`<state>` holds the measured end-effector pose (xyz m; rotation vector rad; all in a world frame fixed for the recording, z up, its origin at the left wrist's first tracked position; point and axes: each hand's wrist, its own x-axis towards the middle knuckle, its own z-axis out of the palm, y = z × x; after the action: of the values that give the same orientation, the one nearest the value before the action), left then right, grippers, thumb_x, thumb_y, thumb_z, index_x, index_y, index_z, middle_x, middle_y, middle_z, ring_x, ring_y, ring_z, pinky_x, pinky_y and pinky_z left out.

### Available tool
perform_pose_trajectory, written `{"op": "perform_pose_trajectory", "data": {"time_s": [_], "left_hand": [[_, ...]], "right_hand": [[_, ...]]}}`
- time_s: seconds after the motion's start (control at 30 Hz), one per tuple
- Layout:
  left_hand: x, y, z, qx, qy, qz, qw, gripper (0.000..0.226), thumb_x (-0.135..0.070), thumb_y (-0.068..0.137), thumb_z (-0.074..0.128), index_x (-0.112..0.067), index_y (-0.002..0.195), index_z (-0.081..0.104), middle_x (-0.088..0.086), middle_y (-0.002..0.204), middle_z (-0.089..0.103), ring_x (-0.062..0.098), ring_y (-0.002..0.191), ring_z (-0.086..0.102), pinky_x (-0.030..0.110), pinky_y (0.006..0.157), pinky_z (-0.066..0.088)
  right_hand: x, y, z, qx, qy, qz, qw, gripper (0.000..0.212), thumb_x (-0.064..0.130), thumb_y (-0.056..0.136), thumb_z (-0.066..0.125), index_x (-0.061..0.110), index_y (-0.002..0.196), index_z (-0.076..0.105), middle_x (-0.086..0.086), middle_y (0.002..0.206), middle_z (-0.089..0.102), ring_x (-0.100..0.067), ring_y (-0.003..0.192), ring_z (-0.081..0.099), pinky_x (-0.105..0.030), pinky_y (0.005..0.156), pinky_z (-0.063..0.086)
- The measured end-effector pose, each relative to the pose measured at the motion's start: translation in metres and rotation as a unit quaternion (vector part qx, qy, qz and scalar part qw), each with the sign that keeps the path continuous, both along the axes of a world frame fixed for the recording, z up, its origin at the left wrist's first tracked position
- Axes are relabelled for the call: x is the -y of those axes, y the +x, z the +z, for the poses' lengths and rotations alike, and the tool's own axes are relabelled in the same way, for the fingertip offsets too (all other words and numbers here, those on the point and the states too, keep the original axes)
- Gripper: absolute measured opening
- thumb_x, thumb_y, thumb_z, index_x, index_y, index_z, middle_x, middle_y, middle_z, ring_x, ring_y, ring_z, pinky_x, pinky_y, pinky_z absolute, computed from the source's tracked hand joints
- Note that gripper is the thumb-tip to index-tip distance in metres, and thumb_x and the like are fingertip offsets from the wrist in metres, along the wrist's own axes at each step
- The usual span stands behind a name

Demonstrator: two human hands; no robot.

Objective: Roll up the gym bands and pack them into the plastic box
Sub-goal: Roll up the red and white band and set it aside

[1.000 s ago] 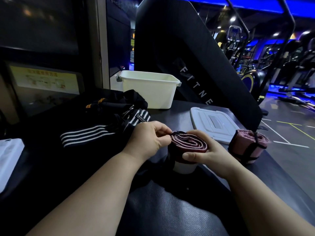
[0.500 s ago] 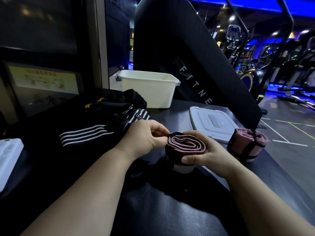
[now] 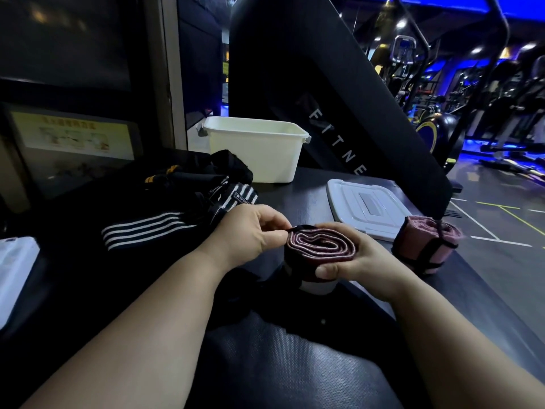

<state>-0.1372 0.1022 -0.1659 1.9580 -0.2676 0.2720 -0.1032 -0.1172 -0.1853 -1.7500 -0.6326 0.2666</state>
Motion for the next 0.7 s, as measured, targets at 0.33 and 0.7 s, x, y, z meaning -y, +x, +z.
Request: {"op": "perform_pose_trajectory", "data": {"time_s": [0.33, 0.7], "left_hand": [[-0.001, -0.003, 0.003, 0.026, 0.062, 0.006, 0.998, 0.027, 0.005, 0.076, 0.069, -0.021, 0.068, 0.067, -0.012, 0.05, 0.055, -0.003, 0.049, 0.047, 0.009, 0.052, 0.037], [0.002, 0.0, -0.002, -0.041, -0.061, -0.014, 0.997, 0.012, 0.004, 0.083, 0.068, -0.006, 0.077, 0.069, -0.009, 0.057, 0.062, -0.001, 0.051, 0.055, 0.012, 0.051, 0.044]], "right_hand": [[0.001, -0.003, 0.005, 0.005, -0.022, 0.017, 1.0, 0.071, 0.003, 0.053, 0.084, 0.019, 0.118, 0.06, 0.001, 0.108, 0.072, -0.013, 0.105, 0.066, -0.021, 0.086, 0.051], [0.007, 0.003, 0.003, -0.011, -0.014, 0.025, 1.0, 0.08, 0.022, 0.047, 0.088, 0.018, 0.122, 0.061, -0.012, 0.125, 0.062, -0.02, 0.115, 0.062, -0.03, 0.094, 0.05]]}}
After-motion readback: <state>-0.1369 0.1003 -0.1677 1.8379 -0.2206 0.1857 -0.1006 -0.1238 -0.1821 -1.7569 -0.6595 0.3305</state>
